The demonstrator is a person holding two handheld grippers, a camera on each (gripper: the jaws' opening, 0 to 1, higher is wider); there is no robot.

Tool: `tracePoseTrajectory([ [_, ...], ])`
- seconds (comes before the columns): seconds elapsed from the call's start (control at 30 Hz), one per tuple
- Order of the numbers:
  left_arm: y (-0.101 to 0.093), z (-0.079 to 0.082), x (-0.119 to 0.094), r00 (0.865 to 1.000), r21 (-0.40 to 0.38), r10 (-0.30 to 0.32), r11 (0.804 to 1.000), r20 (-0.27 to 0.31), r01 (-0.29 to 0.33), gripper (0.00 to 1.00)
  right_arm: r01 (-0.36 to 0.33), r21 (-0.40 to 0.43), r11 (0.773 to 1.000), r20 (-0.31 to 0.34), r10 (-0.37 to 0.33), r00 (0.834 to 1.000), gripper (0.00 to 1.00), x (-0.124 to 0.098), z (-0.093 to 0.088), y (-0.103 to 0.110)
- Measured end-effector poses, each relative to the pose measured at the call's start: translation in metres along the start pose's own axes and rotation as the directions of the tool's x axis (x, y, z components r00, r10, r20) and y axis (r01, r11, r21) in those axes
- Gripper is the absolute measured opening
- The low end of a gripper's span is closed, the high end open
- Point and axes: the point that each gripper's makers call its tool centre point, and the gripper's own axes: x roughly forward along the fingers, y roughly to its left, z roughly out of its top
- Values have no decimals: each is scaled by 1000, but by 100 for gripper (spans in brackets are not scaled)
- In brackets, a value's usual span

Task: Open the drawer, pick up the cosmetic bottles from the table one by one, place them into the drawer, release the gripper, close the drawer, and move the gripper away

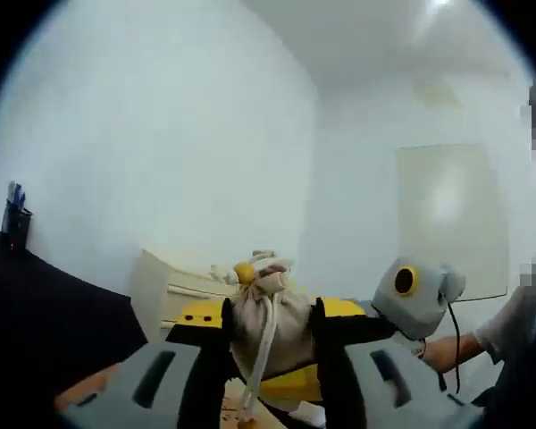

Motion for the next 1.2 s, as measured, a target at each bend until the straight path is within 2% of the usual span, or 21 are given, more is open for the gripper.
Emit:
tracePoseTrajectory([
  [0.13,4,12,-4,999,-8,-6,1000,50,6,44,-20,90,996,19,18,1000,41,-6,1,-1],
  [0.33,16,28,-8,993,-13,16,1000,118,-15,61,10,218,976,52,-22,998,41,-15,2,-28],
  [0.47,19,34,-11,987,-19,33,999,157,-30,62,55,235,970,73,-74,995,41,-25,9,-55],
  [0.53,6,27,-9,986,-7,40,999,160,-40,61,68,235,970,79,-89,993,41,-29,15,-63],
  [0.6,4,27,-10,985,16,51,998,164,-54,60,70,243,967,83,-93,992,41,-33,20,-67],
  [0.67,5,31,-11,980,78,72,993,184,-88,63,73,250,966,89,-98,991,41,-35,29,-72],
  [0.77,0,34,-11,979,139,75,985,190,-102,63,73,276,958,110,-107,988,41,-41,46,-79],
  [0.9,-7,36,-8,979,181,73,977,188,-108,63,69,297,952,127,-111,986,41,-49,61,-82],
  [1.0,-17,42,-1,978,220,75,968,197,-118,63,71,309,949,148,-121,981,41,-55,74,-83],
  [1.1,-31,41,3,978,240,59,965,202,-108,66,72,308,949,170,-129,977,41,-57,88,-89],
  [1.13,-32,40,4,975,249,67,961,210,-120,68,69,313,947,176,-129,976,41,-56,93,-92],
  [1.2,-30,37,4,966,285,120,941,229,-184,74,60,327,943,192,-129,973,41,-57,101,-94],
])
